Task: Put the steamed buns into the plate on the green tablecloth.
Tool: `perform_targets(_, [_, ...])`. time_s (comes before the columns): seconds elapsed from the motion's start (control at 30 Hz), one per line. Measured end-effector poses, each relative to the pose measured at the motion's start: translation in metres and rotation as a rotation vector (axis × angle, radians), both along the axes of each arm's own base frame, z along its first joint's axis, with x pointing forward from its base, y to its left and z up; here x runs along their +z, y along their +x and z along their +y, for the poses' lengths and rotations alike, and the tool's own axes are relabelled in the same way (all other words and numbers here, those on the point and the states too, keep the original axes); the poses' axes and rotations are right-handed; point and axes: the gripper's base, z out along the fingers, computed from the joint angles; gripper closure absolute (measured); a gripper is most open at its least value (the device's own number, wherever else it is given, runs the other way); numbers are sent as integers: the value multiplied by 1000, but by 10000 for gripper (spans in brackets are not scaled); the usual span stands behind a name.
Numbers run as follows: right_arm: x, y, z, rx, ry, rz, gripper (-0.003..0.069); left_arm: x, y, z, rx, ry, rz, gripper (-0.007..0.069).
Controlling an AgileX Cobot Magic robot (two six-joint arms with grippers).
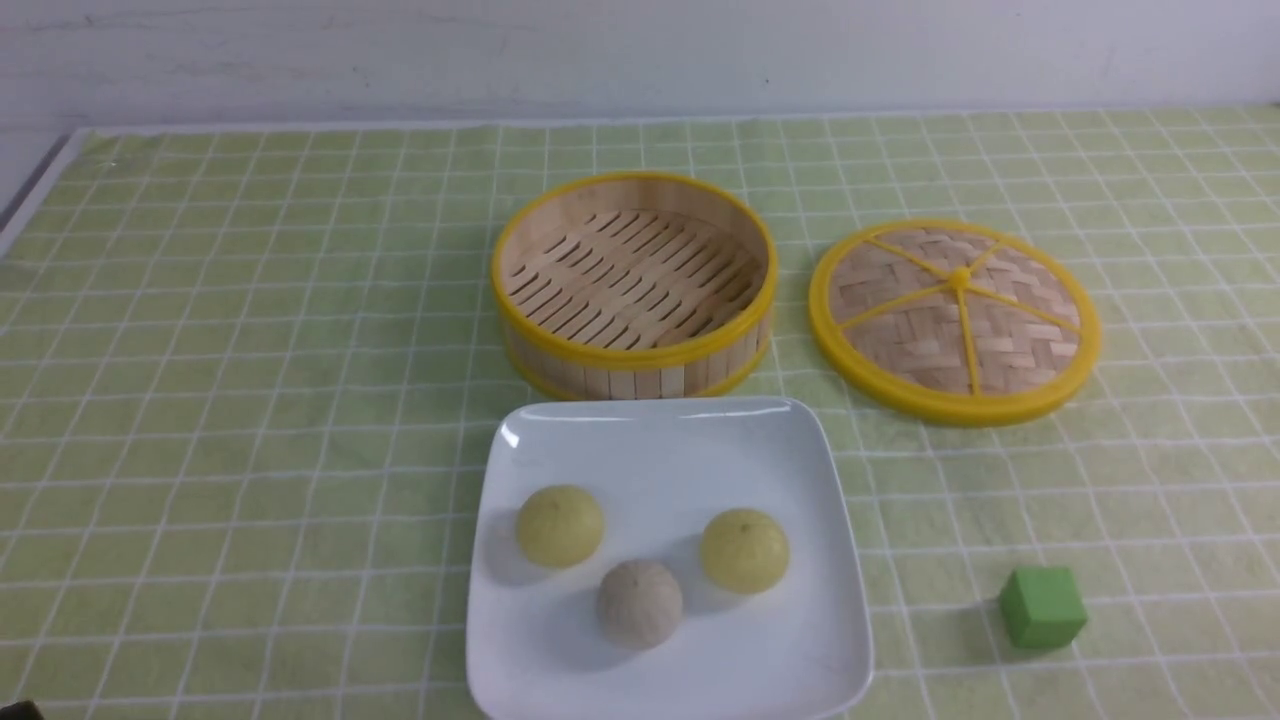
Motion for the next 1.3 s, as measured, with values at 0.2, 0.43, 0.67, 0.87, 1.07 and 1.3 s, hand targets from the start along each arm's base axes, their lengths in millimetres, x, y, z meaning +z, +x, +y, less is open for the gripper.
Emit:
perform_targets(0.2, [0, 0, 0, 0, 0, 0, 539, 0, 0, 0, 1, 3, -1, 603])
perform_targets(0.43, [0, 0, 0, 0, 0, 0, 531, 0, 0, 0, 1, 3, -1, 595])
perform_targets(0.67, [0, 0, 0, 0, 0, 0, 520, 0, 0, 0, 1, 3, -1, 589])
perform_targets(0.87, [0, 0, 0, 0, 0, 0, 511, 0, 0, 0, 1, 4, -1, 587])
perform_targets(1.07, [0, 0, 0, 0, 0, 0, 505, 0, 0, 0, 1, 4, 0, 585])
perform_targets(1.3, [0, 0, 0, 0, 0, 0, 502, 0, 0, 0, 1, 7, 0, 578])
